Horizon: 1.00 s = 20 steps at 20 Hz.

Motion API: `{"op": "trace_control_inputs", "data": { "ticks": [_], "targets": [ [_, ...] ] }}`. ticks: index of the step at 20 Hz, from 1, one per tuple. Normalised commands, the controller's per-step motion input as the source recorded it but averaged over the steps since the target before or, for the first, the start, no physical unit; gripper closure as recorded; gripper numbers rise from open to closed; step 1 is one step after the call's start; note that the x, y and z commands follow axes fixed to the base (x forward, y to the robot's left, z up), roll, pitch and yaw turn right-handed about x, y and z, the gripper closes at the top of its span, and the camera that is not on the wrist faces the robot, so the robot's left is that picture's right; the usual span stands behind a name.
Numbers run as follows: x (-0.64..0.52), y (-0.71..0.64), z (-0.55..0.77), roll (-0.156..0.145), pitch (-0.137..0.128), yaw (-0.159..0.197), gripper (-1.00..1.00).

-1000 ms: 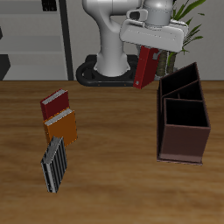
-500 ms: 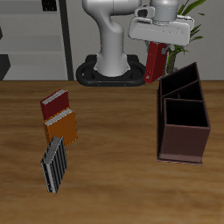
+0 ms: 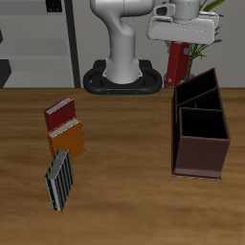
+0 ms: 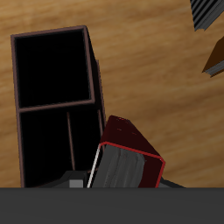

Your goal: Place the left red book into the left desk caddy's back compartment and place the striped book into the left desk caddy's left compartment and place the right red book into the left desk caddy's front compartment

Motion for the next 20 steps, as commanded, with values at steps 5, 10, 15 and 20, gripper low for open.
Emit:
{"op": "trace_control_inputs", "data": {
  "ticks": [5,10,15,20],
  "targets": [
    [0.00,0.25,0.08,0.028,0.010,0.019,1.00],
    [0.17,0.25,-0.06,0.037,0.035,0.019,1.00],
    [0.06,0.29,-0.08,0.048,0.060,0.008,1.00],
    [0.02,0.27,0.04,0.048,0.009,0.028,1.00]
  ]
}}
